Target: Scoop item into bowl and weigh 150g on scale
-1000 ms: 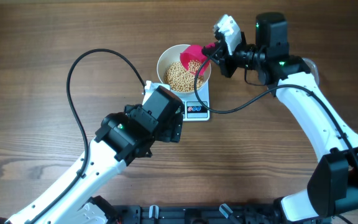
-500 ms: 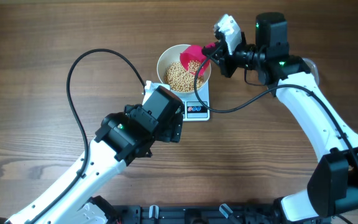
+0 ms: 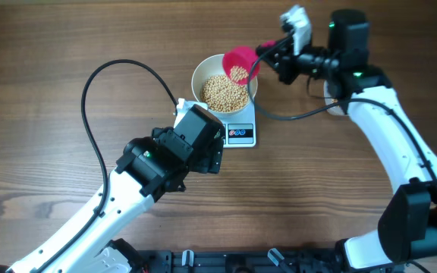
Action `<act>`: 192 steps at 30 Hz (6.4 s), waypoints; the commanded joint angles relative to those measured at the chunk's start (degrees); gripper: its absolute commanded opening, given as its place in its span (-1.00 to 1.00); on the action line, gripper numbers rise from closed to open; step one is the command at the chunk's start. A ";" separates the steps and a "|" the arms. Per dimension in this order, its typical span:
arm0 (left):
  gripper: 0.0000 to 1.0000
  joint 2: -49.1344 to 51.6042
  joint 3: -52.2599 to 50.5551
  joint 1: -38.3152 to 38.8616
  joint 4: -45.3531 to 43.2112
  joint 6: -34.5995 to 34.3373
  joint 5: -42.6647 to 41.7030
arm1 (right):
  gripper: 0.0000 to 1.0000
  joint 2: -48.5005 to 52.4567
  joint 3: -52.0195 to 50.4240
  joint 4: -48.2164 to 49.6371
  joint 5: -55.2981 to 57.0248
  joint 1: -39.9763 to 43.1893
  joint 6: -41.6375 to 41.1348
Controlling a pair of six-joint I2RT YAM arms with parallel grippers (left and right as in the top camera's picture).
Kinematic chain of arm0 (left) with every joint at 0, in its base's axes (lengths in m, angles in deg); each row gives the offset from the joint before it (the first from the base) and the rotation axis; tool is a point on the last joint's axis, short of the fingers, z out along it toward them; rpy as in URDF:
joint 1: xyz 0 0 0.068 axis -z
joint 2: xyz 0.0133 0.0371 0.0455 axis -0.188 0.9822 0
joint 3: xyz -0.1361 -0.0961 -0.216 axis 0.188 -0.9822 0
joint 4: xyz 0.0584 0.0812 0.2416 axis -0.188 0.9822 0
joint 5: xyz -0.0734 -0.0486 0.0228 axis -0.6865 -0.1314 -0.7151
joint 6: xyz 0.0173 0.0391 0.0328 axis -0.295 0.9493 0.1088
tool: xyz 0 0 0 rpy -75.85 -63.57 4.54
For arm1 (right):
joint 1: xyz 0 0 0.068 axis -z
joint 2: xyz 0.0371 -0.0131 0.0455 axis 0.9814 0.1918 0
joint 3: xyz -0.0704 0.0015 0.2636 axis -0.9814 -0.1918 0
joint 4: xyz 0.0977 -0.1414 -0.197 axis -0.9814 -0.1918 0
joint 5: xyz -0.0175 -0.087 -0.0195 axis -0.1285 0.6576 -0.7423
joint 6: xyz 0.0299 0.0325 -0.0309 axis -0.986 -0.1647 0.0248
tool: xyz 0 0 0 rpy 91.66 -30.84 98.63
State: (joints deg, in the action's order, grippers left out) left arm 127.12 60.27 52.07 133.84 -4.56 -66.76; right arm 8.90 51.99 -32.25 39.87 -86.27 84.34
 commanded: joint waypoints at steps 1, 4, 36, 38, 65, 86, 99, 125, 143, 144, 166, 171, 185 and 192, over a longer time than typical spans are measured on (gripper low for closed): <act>1.00 -0.09 -0.24 -0.20 0.02 -0.11 0.13 | -0.92 -1.70 1.03 3.48 -10.67 5.11 -8.70; 1.00 -0.09 -0.24 -0.20 0.00 -0.11 0.13 | -0.91 -1.70 1.03 4.92 -12.98 10.25 -12.72; 1.00 -0.09 -0.26 -0.20 0.02 -0.11 0.13 | -0.91 -16.13 1.03 -27.61 45.59 25.03 -3.04; 1.00 -0.09 -0.24 -0.20 0.00 -0.11 0.13 | -0.91 -15.72 1.03 -27.02 49.35 23.04 -2.54; 1.00 -0.09 -0.26 -0.20 0.02 -0.11 0.13 | -0.91 -10.78 1.03 -23.56 63.93 10.71 8.02; 1.00 -0.09 -0.24 -0.20 0.02 -0.11 0.13 | -0.92 -10.73 -2.32 -26.88 36.96 22.01 -41.79; 1.00 -0.09 -0.24 -0.20 0.00 -0.11 0.13 | -0.91 -10.73 -10.38 -23.61 46.80 22.03 -59.98; 1.00 -0.09 -0.26 -0.20 0.02 -0.11 0.13 | 1.00 -17.77 -4.83 -34.53 52.06 21.97 -36.54; 1.00 -0.09 -0.26 -0.20 0.02 -0.11 0.13 | 0.99 -26.75 -3.26 -51.47 15.17 14.84 4.81; 1.00 -0.09 -0.26 -0.20 0.02 -0.11 0.13 | 0.99 -26.73 -3.26 -51.47 15.15 14.84 4.81; 1.00 -0.09 -0.24 -0.20 0.02 -0.11 0.13 | 0.99 -41.16 -10.16 -46.14 22.82 14.80 1.60; 1.00 -0.09 -0.24 -0.20 0.00 -0.11 0.13 | 0.99 -55.49 -23.96 -35.47 27.93 14.80 2.12; 1.00 -0.09 -0.24 -0.20 0.02 -0.11 0.13 | 0.99 -90.82 -54.95 -20.76 36.65 14.80 13.94; 1.00 -0.09 -0.24 -0.20 0.00 -0.11 0.13 | 0.99 -95.47 -59.23 -20.17 36.61 14.78 13.27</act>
State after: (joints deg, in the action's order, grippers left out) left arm 127.12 60.27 52.07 133.84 -4.56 -66.76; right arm -85.50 -5.91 -52.99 75.17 -71.30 97.15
